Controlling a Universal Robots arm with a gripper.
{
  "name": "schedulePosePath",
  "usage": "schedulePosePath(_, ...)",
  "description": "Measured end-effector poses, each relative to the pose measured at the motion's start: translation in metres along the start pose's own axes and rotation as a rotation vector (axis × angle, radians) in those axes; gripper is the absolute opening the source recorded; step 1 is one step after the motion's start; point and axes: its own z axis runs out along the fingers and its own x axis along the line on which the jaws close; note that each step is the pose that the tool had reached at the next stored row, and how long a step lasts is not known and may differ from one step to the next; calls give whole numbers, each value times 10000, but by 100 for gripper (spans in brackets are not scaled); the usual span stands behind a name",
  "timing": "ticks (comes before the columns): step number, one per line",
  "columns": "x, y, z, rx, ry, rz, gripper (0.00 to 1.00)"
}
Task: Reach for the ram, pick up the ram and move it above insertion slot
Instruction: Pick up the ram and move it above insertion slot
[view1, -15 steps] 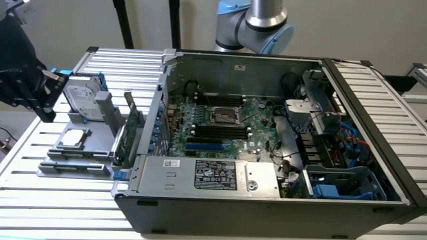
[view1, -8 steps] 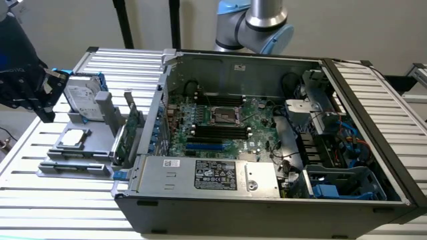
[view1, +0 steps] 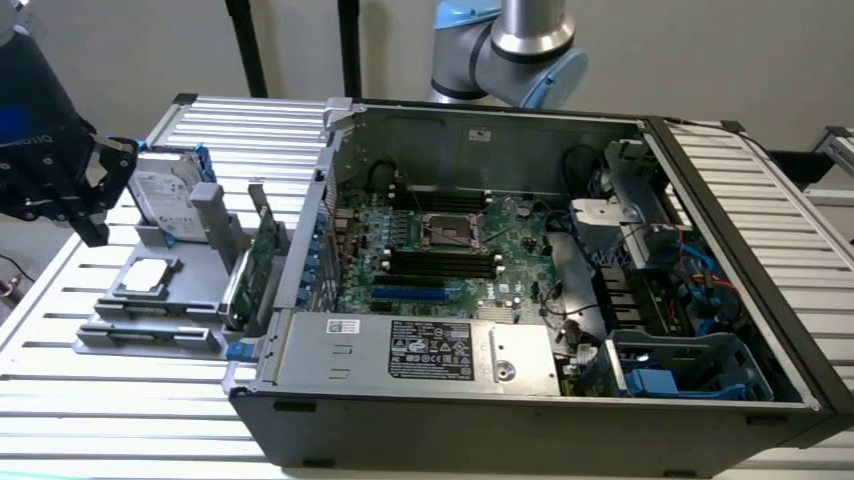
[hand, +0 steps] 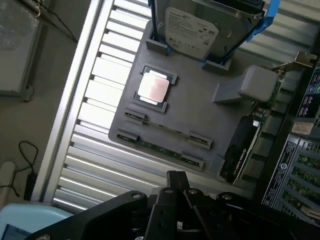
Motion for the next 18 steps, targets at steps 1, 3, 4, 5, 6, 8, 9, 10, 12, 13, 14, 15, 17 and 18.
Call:
schedulePosePath(1,0,0,1,0,5,-192,11)
schedulePosePath(3,0,0,4,2,16,-556,11)
schedulePosePath(4,0,0,6,2,21,-731,11)
schedulePosePath(5,0,0,7,2,26,-916,11)
schedulePosePath(6,0,0,9,3,31,-1096,11)
schedulePosePath(8,0,0,12,4,42,-1456,11)
schedulePosePath(9,0,-1,14,4,46,-1635,11)
schedulePosePath(10,0,-1,16,5,52,-1815,11)
schedulePosePath(12,0,0,20,5,62,-2191,11)
schedulePosePath(13,0,-1,21,6,67,-2371,11)
schedulePosePath(14,0,-1,23,6,72,-2549,11)
schedulePosePath(15,0,-1,25,7,77,-2725,11)
schedulePosePath(17,0,-1,28,8,88,-3100,11)
schedulePosePath(18,0,-1,31,8,93,-3281,11)
